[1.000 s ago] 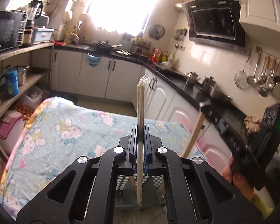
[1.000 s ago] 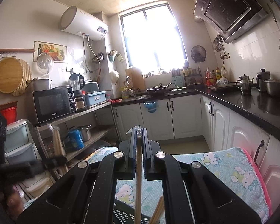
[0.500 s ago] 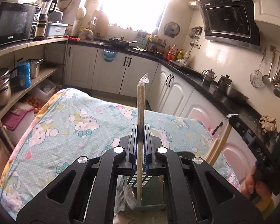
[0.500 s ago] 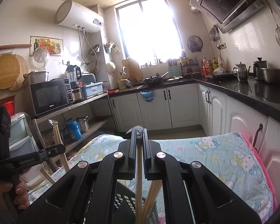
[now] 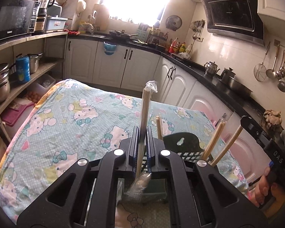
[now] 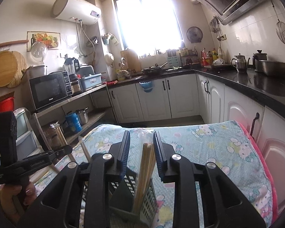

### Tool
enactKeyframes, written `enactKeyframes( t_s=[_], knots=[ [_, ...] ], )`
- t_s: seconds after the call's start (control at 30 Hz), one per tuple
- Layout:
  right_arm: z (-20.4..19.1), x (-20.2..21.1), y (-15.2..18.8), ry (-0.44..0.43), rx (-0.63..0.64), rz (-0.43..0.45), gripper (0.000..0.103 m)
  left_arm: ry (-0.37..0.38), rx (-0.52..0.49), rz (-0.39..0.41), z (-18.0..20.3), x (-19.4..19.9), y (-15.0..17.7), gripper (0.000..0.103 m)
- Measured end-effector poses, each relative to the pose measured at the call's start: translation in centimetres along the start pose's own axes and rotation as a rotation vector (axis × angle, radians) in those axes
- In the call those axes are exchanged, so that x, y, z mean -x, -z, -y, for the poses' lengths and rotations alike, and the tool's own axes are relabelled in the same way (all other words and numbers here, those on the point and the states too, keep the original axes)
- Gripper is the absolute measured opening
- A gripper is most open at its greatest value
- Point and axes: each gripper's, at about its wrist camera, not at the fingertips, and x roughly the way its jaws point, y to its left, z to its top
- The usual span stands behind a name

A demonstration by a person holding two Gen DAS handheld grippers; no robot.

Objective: Organize utensils
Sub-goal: 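Open the right gripper in the caddy while the left gripper opens too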

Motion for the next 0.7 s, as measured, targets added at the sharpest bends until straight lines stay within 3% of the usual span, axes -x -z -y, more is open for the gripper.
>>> enactKeyframes(
  t_s=[0.37, 0.7],
  knots=[
    [-0.3, 2.6, 0.6, 0.026, 0.006, -0.008, 0.039, 0.014, 0.011, -0.012, 0.0, 2.2, 1.1, 0.03],
    [-0.2, 5.3, 1.5, 0.046, 0.01, -0.038, 0.04, 0.041, 0.028, 0.009, 0.2, 5.4, 2.4, 0.059]
  ],
)
